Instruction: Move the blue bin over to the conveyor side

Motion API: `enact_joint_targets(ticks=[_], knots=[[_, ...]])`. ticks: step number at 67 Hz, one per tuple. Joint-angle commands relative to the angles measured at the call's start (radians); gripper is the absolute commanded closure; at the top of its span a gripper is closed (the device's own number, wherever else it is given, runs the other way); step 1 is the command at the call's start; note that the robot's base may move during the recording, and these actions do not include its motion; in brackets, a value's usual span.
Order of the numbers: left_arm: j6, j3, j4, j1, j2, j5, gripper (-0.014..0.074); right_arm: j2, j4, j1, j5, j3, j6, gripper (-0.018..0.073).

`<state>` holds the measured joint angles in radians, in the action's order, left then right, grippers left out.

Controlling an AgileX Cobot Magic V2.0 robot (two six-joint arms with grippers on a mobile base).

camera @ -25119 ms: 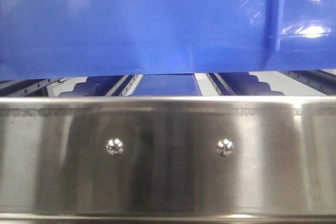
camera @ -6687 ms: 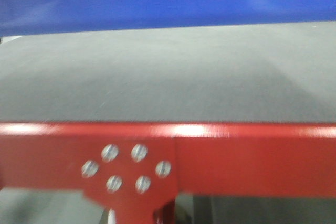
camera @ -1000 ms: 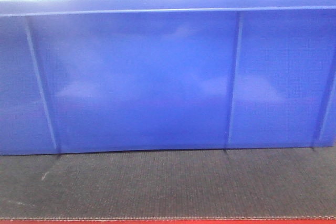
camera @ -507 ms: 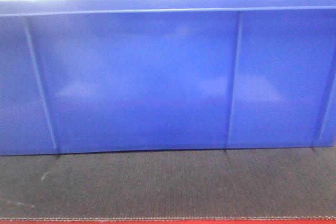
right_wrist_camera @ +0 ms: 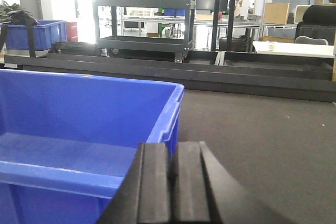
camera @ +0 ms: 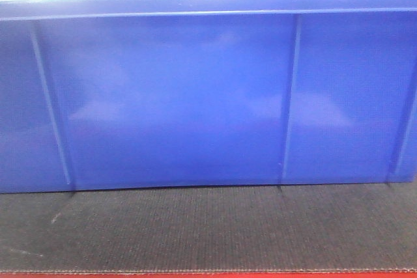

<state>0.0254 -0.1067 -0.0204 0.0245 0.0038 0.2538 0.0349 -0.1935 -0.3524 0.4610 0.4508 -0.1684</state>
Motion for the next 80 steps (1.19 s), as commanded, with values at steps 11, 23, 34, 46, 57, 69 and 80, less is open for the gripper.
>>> enact_joint_targets(ticks=[11,23,34,46,57,69,80], knots=[[-0.001,0.107,0.0,0.0,-0.004,-0.17,0.0602,-0.004,-0.014,0.002,-0.024,-0.004,0.002,0.0627],[-0.001,0.107,0.0,0.0,-0.004,-0.167,0.0602,-0.004,-0.014,0.002,-0.024,-0.004,0.002,0.0627],[-0.001,0.107,0.0,0.0,-0.004,-0.167,0.0602,-0.004,-0.014,0.002,-0.024,-0.004,0.002,0.0627],[-0.001,0.107,0.0,0.0,-0.004,-0.167,0.0602,-0.004,-0.014,0.002,-0.024,-0.004,0.002,0.0627],[-0.001,0.107,0.0,0.0,-0.004,-0.167,0.0602,-0.004,-0.014,0.002,-0.024,-0.004,0.002,0.0627],[-0.001,0.107,0.0,0.0,-0.004,-0.167,0.0602,-0.004,-0.014,0.007,-0.031,-0.018,0.002,0.0627],[-0.001,0.107,0.0,0.0,-0.004,-0.167,0.0602,-0.004,0.105,0.115,-0.078,-0.072,0.087,0.0627]])
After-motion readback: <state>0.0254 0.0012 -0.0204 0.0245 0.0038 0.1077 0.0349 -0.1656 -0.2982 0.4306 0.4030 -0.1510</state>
